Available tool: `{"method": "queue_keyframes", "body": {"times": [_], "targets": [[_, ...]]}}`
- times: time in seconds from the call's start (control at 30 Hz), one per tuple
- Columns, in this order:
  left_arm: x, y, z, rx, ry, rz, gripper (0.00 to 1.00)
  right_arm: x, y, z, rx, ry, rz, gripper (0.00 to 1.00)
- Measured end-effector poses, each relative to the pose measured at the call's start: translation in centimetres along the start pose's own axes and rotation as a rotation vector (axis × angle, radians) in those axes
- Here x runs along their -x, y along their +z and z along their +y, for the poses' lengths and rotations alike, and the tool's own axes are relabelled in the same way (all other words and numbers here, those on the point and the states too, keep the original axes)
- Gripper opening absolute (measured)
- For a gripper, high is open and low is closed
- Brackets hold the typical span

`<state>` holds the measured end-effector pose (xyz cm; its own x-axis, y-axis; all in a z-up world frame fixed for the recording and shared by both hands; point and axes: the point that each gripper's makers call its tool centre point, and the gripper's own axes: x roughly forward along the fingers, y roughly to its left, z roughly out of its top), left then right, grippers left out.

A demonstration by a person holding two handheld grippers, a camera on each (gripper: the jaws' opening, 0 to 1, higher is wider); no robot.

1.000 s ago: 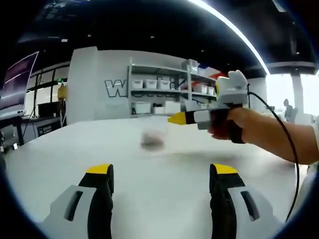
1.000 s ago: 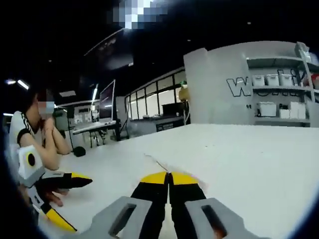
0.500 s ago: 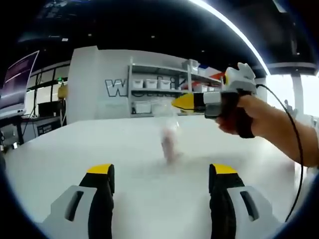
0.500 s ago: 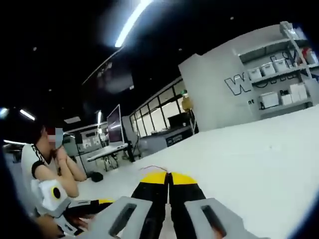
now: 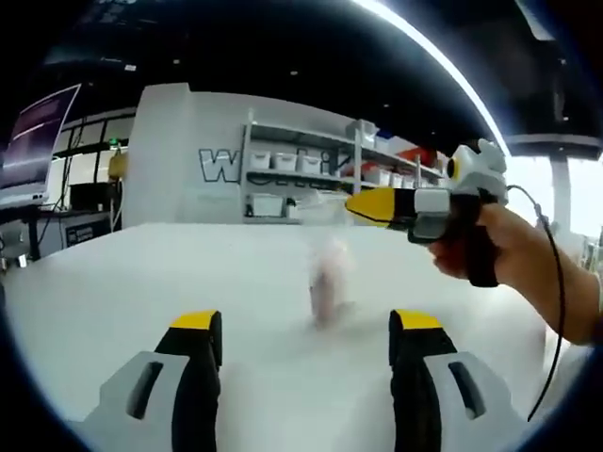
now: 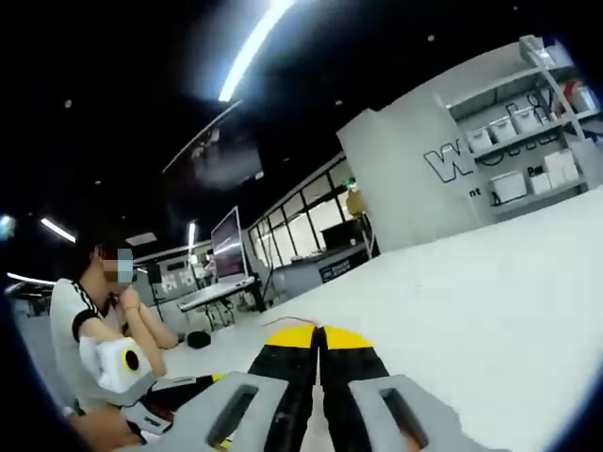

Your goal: Open the resealable bag by pulling the two sides of the seal apart until the entire bag opening is separated and visibly accessible.

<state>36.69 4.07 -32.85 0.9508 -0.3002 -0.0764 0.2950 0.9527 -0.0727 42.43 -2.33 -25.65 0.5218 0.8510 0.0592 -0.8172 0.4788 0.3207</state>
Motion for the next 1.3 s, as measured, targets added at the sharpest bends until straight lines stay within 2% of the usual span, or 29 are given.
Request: {"method": "queue_keyframes", "body": {"times": [0.57, 1.0, 1.23, 1.3], "targets": [[0.9, 0.4, -0.2, 0.1, -0.015, -0.01, 0.64, 1.6, -0.4, 1.5, -0.006, -0.007, -0.028, 0.0], [3.9, 1.4, -3.1, 0.331, -0.107, -0.052, 0.51, 2.8, -1.5, 3.8, 0.093, -0.027, -0.019, 0.0], [4.0, 1.7, -3.9, 0.352, -0.133, -0.055, 0.48, 3.4, -1.9, 4.4, 0.118, -0.022, -0.009, 0.0], [3.9, 1.8, -4.4, 0.379, -0.155, -0.055, 0.46, 3.6, -2.2, 4.6, 0.122, -0.019, -0.002, 0.0]]}}
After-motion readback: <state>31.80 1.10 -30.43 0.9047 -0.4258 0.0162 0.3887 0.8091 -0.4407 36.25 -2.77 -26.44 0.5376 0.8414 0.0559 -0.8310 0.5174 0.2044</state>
